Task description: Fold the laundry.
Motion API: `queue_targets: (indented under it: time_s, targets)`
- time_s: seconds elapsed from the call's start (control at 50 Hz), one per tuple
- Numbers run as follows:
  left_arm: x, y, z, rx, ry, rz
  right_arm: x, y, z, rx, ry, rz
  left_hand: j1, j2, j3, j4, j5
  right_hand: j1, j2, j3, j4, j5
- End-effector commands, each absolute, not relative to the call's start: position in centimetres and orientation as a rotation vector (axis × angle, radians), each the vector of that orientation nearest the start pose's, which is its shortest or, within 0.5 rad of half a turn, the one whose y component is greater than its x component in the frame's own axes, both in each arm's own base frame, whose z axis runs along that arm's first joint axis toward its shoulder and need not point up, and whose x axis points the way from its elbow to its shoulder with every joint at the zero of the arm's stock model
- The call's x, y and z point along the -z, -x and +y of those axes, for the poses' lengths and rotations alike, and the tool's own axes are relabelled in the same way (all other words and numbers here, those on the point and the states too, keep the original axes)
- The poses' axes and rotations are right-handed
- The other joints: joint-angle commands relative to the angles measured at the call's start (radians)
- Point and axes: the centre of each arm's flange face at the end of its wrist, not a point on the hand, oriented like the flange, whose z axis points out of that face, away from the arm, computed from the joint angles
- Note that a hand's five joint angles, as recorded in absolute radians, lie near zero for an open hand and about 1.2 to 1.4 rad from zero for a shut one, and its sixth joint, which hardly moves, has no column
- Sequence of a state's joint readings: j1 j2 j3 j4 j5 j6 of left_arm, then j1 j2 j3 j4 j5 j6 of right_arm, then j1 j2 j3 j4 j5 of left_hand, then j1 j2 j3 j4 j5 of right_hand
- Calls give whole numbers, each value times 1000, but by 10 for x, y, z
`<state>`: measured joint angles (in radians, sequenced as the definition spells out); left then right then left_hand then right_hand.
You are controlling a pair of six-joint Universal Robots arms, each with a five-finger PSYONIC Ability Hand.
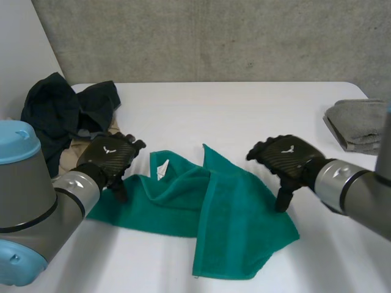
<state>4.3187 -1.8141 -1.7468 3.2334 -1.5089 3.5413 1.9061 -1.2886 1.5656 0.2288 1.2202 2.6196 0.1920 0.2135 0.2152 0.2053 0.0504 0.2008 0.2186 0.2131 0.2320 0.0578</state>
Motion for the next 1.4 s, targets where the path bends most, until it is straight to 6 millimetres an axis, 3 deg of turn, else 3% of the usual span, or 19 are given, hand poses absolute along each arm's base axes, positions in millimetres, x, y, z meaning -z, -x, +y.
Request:
queue_targets:
  time_s: [0.02,0.12,0.32,0.44,0.62,0.68,0.7,0.76,0.78,0.88,0.98,1.02,1.06,1.08,1.1,1.18,1.28,1.38,1.4]
  targets:
    - [-168,236,-254,1768,-1009,2415,-203,-283,-206,1485,1395,2039,156,135,133,143,123,-26,-44,-39,-57,-58]
    - [-157,226,-260,1707,-973,2457,-188,-292,-189,1473,1461,1969,294,273,271,281,261,-26,-44,-39,-57,-58]
    - [-144,225,-261,1654,-975,2493,-167,-306,-182,1539,1648,1831,617,596,594,604,584,51,33,39,20,20]
    - [-137,225,-263,1632,-976,2502,-157,-313,-179,1522,1718,1787,1172,1150,1148,1158,1139,175,157,162,143,143]
    - [-139,223,-270,1649,-953,2489,-139,-322,-179,1480,1798,1722,1204,1183,1181,1191,1171,242,224,230,211,211]
    - [-143,224,-274,1670,-948,2473,-136,-326,-185,1502,1797,1715,1204,1183,1181,1191,1171,456,438,444,425,424]
    - [-144,224,-275,1676,-947,2469,-134,-328,-189,1512,1796,1718,1204,1183,1181,1191,1171,698,680,686,667,666]
    - [-152,226,-283,1721,-937,2439,-134,-331,-195,1539,1794,1712,1204,1183,1181,1191,1171,1087,1069,1074,1055,1055]
    - [-155,227,-285,1739,-932,2428,-137,-333,-201,1566,1789,1710,1204,1183,1181,1191,1171,1194,1177,1182,1163,1163]
    - [-184,234,-305,1886,-898,2318,-154,-336,-221,1686,1761,1738,1204,1183,1181,1191,1171,1195,1178,1183,1164,1164]
    - [-237,247,-332,2131,-802,2096,-186,-327,-253,1872,1693,1794,1204,1183,1181,1191,1171,1195,1178,1183,1164,1164]
    - [-254,251,-336,2198,-768,2027,-209,-312,-272,1985,1639,1814,1204,1183,1181,1191,1171,1195,1178,1183,1164,1164]
    - [-283,257,-340,2314,-713,1904,-228,-303,-282,2075,1604,1804,1204,1183,1181,1191,1171,1195,1178,1183,1164,1164]
    - [-293,259,-340,2353,-695,1863,-249,-294,-290,2164,1561,1794,1204,1183,1181,1191,1171,1195,1178,1183,1164,1164]
    - [-312,262,-340,2431,-664,1780,-260,-290,-293,2213,1531,1783,1204,1183,1181,1191,1171,1195,1178,1183,1164,1164]
    - [-352,266,-335,2593,-585,1588,-306,-273,-308,2442,1380,1710,1204,1183,1181,1191,1171,1195,1178,1183,1164,1164]
    - [-369,267,-327,2679,-534,1475,-319,-264,-321,2536,1206,1648,1204,1183,1181,1191,1171,1195,1178,1183,1164,1164]
    - [-344,273,-320,2636,-592,1555,-301,-238,-336,2484,1124,1790,1204,1183,1181,1191,1171,1195,1178,1183,1164,1164]
    - [-338,274,-319,2622,-608,1579,-289,-231,-336,2433,1124,1847,1204,1183,1181,1191,1171,1195,1178,1183,1164,1164]
